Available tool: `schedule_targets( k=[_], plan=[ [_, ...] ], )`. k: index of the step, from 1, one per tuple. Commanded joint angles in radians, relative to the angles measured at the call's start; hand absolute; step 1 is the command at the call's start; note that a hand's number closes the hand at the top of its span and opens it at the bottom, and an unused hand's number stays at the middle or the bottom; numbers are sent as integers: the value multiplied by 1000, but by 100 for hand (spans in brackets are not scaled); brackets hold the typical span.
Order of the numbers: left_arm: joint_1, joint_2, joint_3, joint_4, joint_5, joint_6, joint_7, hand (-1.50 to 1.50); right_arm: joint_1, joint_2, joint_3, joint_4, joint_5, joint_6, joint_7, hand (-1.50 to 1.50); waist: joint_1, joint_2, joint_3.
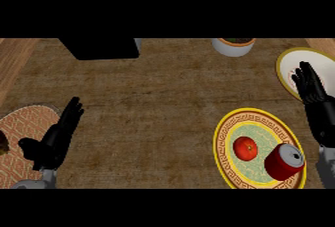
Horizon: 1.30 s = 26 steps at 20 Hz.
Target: Pick the can from the plate and place it in the bowl
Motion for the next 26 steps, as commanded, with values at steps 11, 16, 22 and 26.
schedule_targets(
  k=[11,16,22,26],
  plan=[
    [-150,67,23,-166,-181,215,186,0,185,-158,-305,329,-386,521,-223,-150,2,-9,-35],
    [-227,83,8,-180,-213,205,290,0,208,-329,-304,355,-224,727,-396,-150,9,-7,-37],
    [-174,70,15,-209,-199,183,267,0,207,-480,-270,239,-103,763,-318,-150,19,-10,-41],
    [-183,64,13,-197,-213,183,255,0,144,-569,-218,180,-16,762,-222,-150,27,-8,-41]
  ],
)
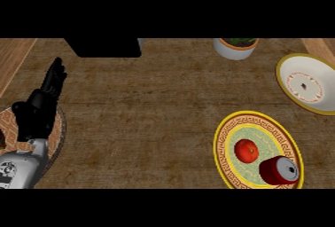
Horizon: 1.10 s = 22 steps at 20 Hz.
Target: Pick the can from the plate and place it in the bowl
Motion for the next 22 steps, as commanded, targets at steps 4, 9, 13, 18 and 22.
schedule_targets(
  k=[4,9,13,18,22],
  plan=[
    [-20,-34,-25,-9,-37,13,34,0,-68,-57,142,-134,172,28,116,-150,6,1,0],
    [0,-18,26,0,-18,-31,-7,0,-119,-17,211,-190,163,111,233,-150,5,1,0],
    [-39,-71,-3,39,-79,0,5,0,-146,26,253,-253,187,143,307,-150,-3,1,0],
    [56,-68,15,-31,-73,-21,-20,0,-156,63,314,-300,239,173,429,-150,2,0,0],
    [-30,-46,64,20,-58,-48,16,0,-131,105,378,-395,311,147,555,-150,-6,0,-1]
  ],
)
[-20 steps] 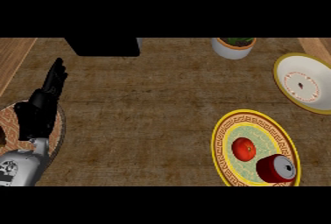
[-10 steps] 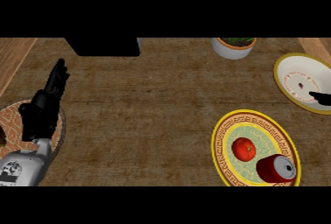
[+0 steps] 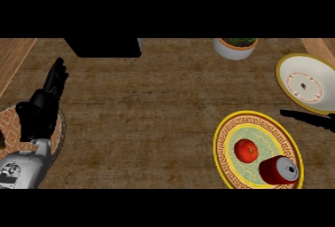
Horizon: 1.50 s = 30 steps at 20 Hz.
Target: Pick the can from the plate and place it in the bowl
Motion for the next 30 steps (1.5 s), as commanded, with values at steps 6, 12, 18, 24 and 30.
schedule_targets(
  k=[6,12,18,24,30],
  plan=[
    [-20,-69,-13,-16,-74,8,32,0,-27,149,57,67,207,-2,50,-150,2,1,1],
    [38,-40,45,-80,-62,-55,54,0,-26,257,77,59,298,-5,86,-150,5,0,1],
    [19,-57,107,-37,-43,-112,11,0,42,241,34,138,428,-9,-145,-150,-1,0,1],
    [1,-91,73,-41,-89,-92,55,0,-46,276,137,284,605,-141,-313,150,6,2,1],
    [16,-59,142,-53,-57,-152,20,0,-32,293,102,335,654,-167,-397,150,5,1,1]
  ],
)
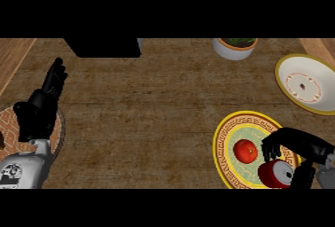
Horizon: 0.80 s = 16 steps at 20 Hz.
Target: Pick the can from the plate and place it in the bowl
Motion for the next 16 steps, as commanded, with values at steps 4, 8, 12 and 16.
schedule_targets(
  k=[4,8,12,16],
  plan=[
    [-22,-19,10,2,-28,-20,21,0,16,30,-68,-53,5,42,-32,150,-2,2,5],
    [0,-13,19,-8,-23,-20,10,0,103,218,64,-249,106,-111,169,150,-10,-1,5],
    [32,-12,15,-40,13,-58,10,0,117,400,271,-151,343,-357,253,150,9,1,6],
    [-3,-21,15,-34,-17,-36,34,0,190,451,315,-318,370,-388,324,150,-5,0,5]
  ],
)
